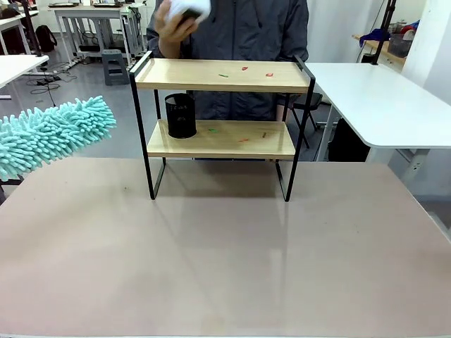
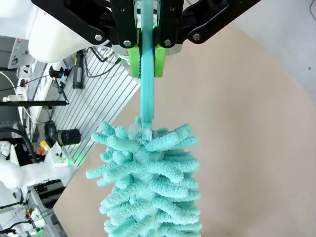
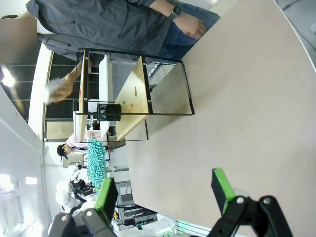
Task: Clean the shelf.
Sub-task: Clean the specific tier of the Shelf with the Duster once objects are removed.
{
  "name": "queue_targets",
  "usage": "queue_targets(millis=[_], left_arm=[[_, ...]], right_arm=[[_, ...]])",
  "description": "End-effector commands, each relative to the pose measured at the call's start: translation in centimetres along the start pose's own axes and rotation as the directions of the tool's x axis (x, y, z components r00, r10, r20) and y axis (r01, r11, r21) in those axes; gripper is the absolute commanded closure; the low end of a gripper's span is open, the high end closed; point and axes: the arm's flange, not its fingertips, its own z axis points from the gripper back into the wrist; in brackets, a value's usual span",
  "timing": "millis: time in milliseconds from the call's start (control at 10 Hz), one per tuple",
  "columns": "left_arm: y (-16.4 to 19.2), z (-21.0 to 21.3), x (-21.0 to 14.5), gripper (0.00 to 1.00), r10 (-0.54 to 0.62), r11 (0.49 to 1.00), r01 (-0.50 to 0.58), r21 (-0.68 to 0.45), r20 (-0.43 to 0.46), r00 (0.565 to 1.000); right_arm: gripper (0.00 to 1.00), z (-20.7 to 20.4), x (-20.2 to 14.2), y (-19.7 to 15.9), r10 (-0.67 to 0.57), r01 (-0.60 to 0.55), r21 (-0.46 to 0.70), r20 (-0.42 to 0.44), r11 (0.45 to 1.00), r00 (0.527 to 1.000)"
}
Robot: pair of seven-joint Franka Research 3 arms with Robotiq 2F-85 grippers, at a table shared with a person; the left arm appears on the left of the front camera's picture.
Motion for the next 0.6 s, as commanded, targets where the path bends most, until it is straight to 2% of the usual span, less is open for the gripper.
queue_targets(millis=[0, 100, 300, 400, 500], left_arm=[[-0.5, 0.1, 2.2, 0.88, 0.290, 0.945, -0.301, 0.124, 0.105, 0.951], [-2.4, 2.0, 3.7, 0.88, 0.319, 0.942, -0.332, 0.053, 0.176, 0.931], [-7.9, 5.8, 7.1, 0.88, 0.267, 0.943, -0.305, 0.136, 0.240, 0.933], [-10.9, 7.1, 10.1, 0.88, 0.244, 0.943, -0.283, 0.174, 0.215, 0.946], [-12.8, 7.6, 12.3, 0.88, 0.289, 0.923, -0.329, 0.198, 0.207, 0.935]], right_arm=[[0.00, -0.2, 0.1, 0.1, 0.027, -0.027, 0.025, 0.013, 0.999, 1.000], [0.00, -0.2, 0.1, 0.1, 0.027, -0.027, 0.025, 0.013, 0.999, 1.000], [0.00, -0.2, 0.1, 0.1, 0.027, -0.027, 0.025, 0.013, 0.999, 1.000], [0.00, -0.2, 0.1, 0.1, 0.027, -0.027, 0.025, 0.013, 0.999, 1.000], [0.00, -0.2, 0.1, 0.1, 0.027, -0.027, 0.025, 0.013, 0.999, 1.000]])
